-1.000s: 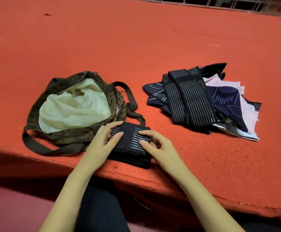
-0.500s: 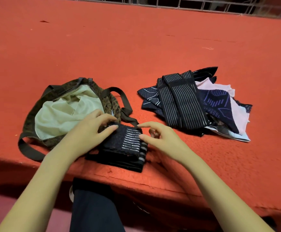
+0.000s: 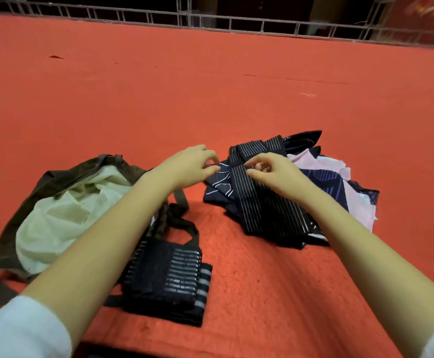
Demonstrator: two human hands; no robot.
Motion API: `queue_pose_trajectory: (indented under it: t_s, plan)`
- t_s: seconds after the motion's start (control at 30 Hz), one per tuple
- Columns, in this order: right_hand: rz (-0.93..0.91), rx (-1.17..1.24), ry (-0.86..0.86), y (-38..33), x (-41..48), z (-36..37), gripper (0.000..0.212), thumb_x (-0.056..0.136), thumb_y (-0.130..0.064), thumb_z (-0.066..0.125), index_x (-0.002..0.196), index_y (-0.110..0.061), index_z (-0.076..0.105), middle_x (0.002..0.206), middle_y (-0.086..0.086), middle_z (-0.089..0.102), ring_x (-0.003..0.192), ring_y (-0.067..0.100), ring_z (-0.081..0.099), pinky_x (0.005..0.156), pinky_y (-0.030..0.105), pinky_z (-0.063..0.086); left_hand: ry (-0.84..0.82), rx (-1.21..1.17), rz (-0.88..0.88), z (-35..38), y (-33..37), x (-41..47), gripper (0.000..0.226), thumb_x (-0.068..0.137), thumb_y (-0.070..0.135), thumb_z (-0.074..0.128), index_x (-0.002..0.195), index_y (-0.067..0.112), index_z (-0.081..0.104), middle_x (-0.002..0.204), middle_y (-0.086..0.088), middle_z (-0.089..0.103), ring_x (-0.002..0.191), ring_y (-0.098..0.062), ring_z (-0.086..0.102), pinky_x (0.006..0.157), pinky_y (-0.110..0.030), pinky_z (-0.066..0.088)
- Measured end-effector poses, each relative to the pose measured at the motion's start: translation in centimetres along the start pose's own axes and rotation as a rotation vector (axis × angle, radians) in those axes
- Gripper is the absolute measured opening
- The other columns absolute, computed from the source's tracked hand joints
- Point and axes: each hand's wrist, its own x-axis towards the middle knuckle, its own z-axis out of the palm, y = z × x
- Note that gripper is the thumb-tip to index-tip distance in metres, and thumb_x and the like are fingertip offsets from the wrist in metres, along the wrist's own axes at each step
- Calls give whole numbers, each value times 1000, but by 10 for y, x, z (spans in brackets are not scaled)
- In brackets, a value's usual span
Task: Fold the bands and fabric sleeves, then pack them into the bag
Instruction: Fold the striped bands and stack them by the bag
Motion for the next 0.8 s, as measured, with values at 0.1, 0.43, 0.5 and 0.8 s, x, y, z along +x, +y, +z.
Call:
queue_pose_trajectory:
  t_s: [0.1, 0.43, 0.5, 0.8]
  plan:
    - [45, -64, 20, 13, 36, -14, 15, 87, -23, 61, 99, -19, 69, 87, 0, 61, 79, 13, 53, 74, 28, 41, -27, 7, 1, 5, 0, 45, 29, 96, 35, 48, 117, 18, 59, 98, -1, 48, 99, -23, 52, 92, -38, 42]
    - [247, -181, -83, 66, 158, -20, 28, 94, -20, 50, 116, -10, 63, 112, 11, 62, 106, 26, 56, 77, 25, 36, 3, -134, -193, 51, -31, 172, 32, 98, 30, 43, 119, 9, 56, 116, -14, 61, 109, -30, 54, 85, -33, 40]
    - [318, -239, -120, 77, 174, -12, 32, 94, -21, 50, 122, -7, 59, 123, 14, 60, 114, 30, 54, 85, 28, 39, 22, -294, -321, 69, -34, 192, 35, 99, 33, 40, 116, 6, 55, 112, -16, 64, 105, -31, 57, 83, -33, 41]
    - [383, 9, -149, 109, 194, 1, 25, 84, -13, 69, 109, -14, 65, 110, 10, 63, 93, 20, 57, 82, 28, 44, 9, -816, -427, 107, -36, 216, 15, 86, 28, 68, 89, 14, 63, 93, -7, 64, 73, -20, 57, 77, -36, 50]
